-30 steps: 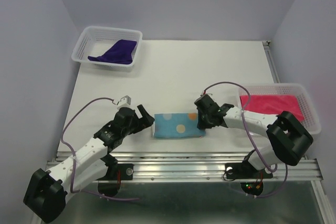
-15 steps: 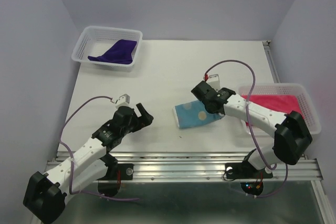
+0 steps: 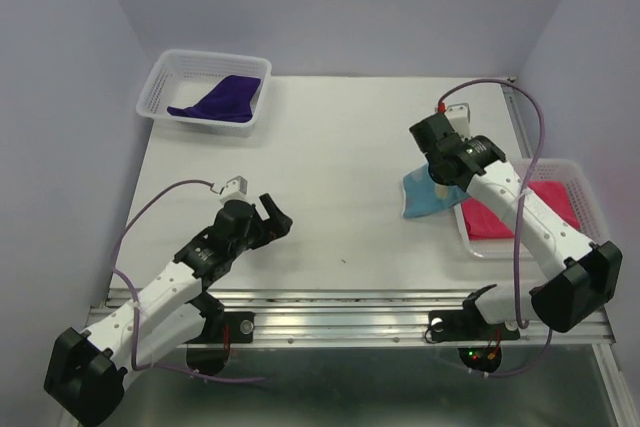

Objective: Fold and stack the towels
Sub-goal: Neatly place the folded towel into the bin

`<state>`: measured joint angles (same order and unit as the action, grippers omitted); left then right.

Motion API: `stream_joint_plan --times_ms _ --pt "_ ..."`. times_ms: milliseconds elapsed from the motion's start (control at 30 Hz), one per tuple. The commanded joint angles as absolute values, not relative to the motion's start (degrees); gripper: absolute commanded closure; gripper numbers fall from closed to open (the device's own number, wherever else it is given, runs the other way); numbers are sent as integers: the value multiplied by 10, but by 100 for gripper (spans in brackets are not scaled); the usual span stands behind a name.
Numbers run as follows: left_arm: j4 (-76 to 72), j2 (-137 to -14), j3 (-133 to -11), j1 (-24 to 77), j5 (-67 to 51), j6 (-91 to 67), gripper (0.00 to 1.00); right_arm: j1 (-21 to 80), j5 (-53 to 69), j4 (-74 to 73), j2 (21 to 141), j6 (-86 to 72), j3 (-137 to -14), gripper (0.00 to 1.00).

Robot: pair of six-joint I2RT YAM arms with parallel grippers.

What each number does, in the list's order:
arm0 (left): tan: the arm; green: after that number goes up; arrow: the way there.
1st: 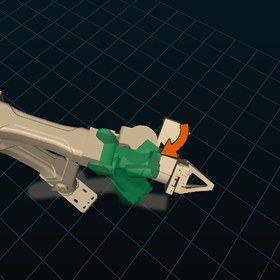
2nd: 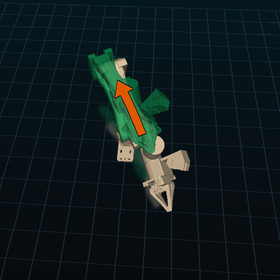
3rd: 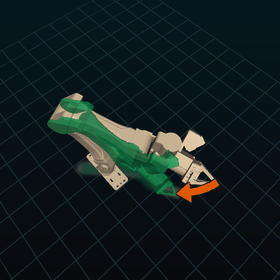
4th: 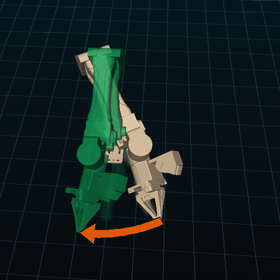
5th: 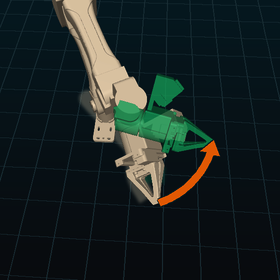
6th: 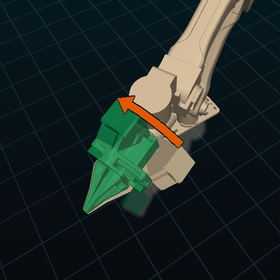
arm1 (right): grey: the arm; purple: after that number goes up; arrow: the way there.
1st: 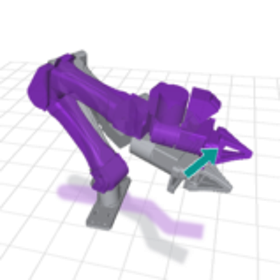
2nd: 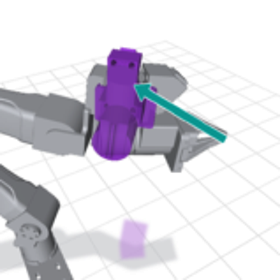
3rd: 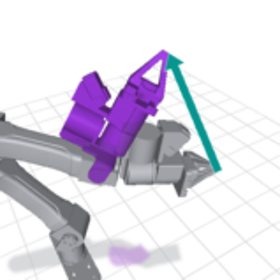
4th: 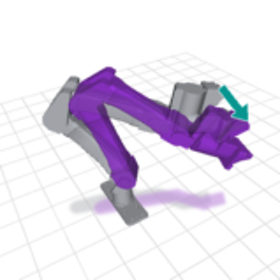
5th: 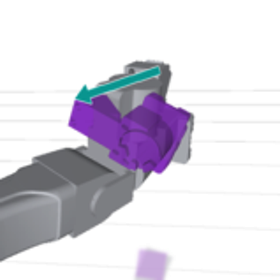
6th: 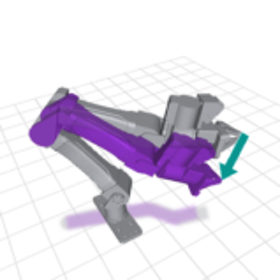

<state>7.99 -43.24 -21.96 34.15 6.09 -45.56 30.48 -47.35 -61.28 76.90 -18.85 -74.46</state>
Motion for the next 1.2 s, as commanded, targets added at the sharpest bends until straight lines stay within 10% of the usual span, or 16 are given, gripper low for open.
stream_joint_plan --times_ms 0,1167 --pt "66 -430 -249 343 64 -438 1 218 -464 -640 766 -129 -777 99" --pt "4 -476 -264 341 67 -371 1 -78 -462 -472 859 80 -726 99"
